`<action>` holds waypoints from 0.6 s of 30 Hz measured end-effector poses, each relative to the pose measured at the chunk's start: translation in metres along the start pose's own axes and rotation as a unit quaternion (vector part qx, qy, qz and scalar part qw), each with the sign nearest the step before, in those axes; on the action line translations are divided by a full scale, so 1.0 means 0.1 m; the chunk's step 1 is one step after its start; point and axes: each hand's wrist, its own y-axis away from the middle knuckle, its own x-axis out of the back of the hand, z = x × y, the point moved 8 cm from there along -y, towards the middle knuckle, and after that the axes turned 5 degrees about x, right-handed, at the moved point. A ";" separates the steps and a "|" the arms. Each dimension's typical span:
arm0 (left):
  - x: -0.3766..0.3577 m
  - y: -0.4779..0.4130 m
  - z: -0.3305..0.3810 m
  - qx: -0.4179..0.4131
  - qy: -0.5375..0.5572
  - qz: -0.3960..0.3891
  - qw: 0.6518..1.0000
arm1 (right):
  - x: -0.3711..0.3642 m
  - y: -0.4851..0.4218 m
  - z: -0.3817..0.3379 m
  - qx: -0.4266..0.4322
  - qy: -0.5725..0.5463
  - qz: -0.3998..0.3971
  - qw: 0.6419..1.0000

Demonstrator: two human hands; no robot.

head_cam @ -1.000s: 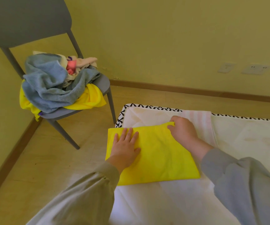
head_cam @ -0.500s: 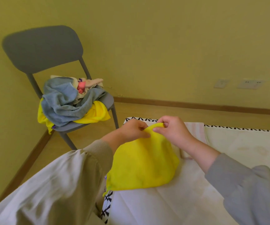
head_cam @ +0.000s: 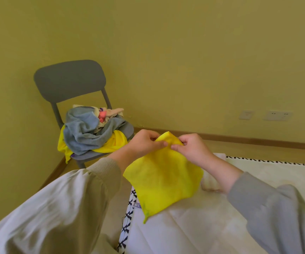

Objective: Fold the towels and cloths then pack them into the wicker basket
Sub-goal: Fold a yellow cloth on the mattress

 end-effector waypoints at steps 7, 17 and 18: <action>0.29 0.21 0.30 -0.037 0.059 0.079 0.994 | 0.15 0.00 -0.48 0.046 0.053 -0.016 0.997; 0.67 0.49 0.27 -0.046 0.127 0.212 0.968 | 0.51 0.10 -0.22 -0.031 0.151 -0.037 0.987; 0.70 0.51 0.26 -0.047 0.131 0.225 0.964 | 0.57 0.10 -0.21 -0.034 0.129 -0.019 0.991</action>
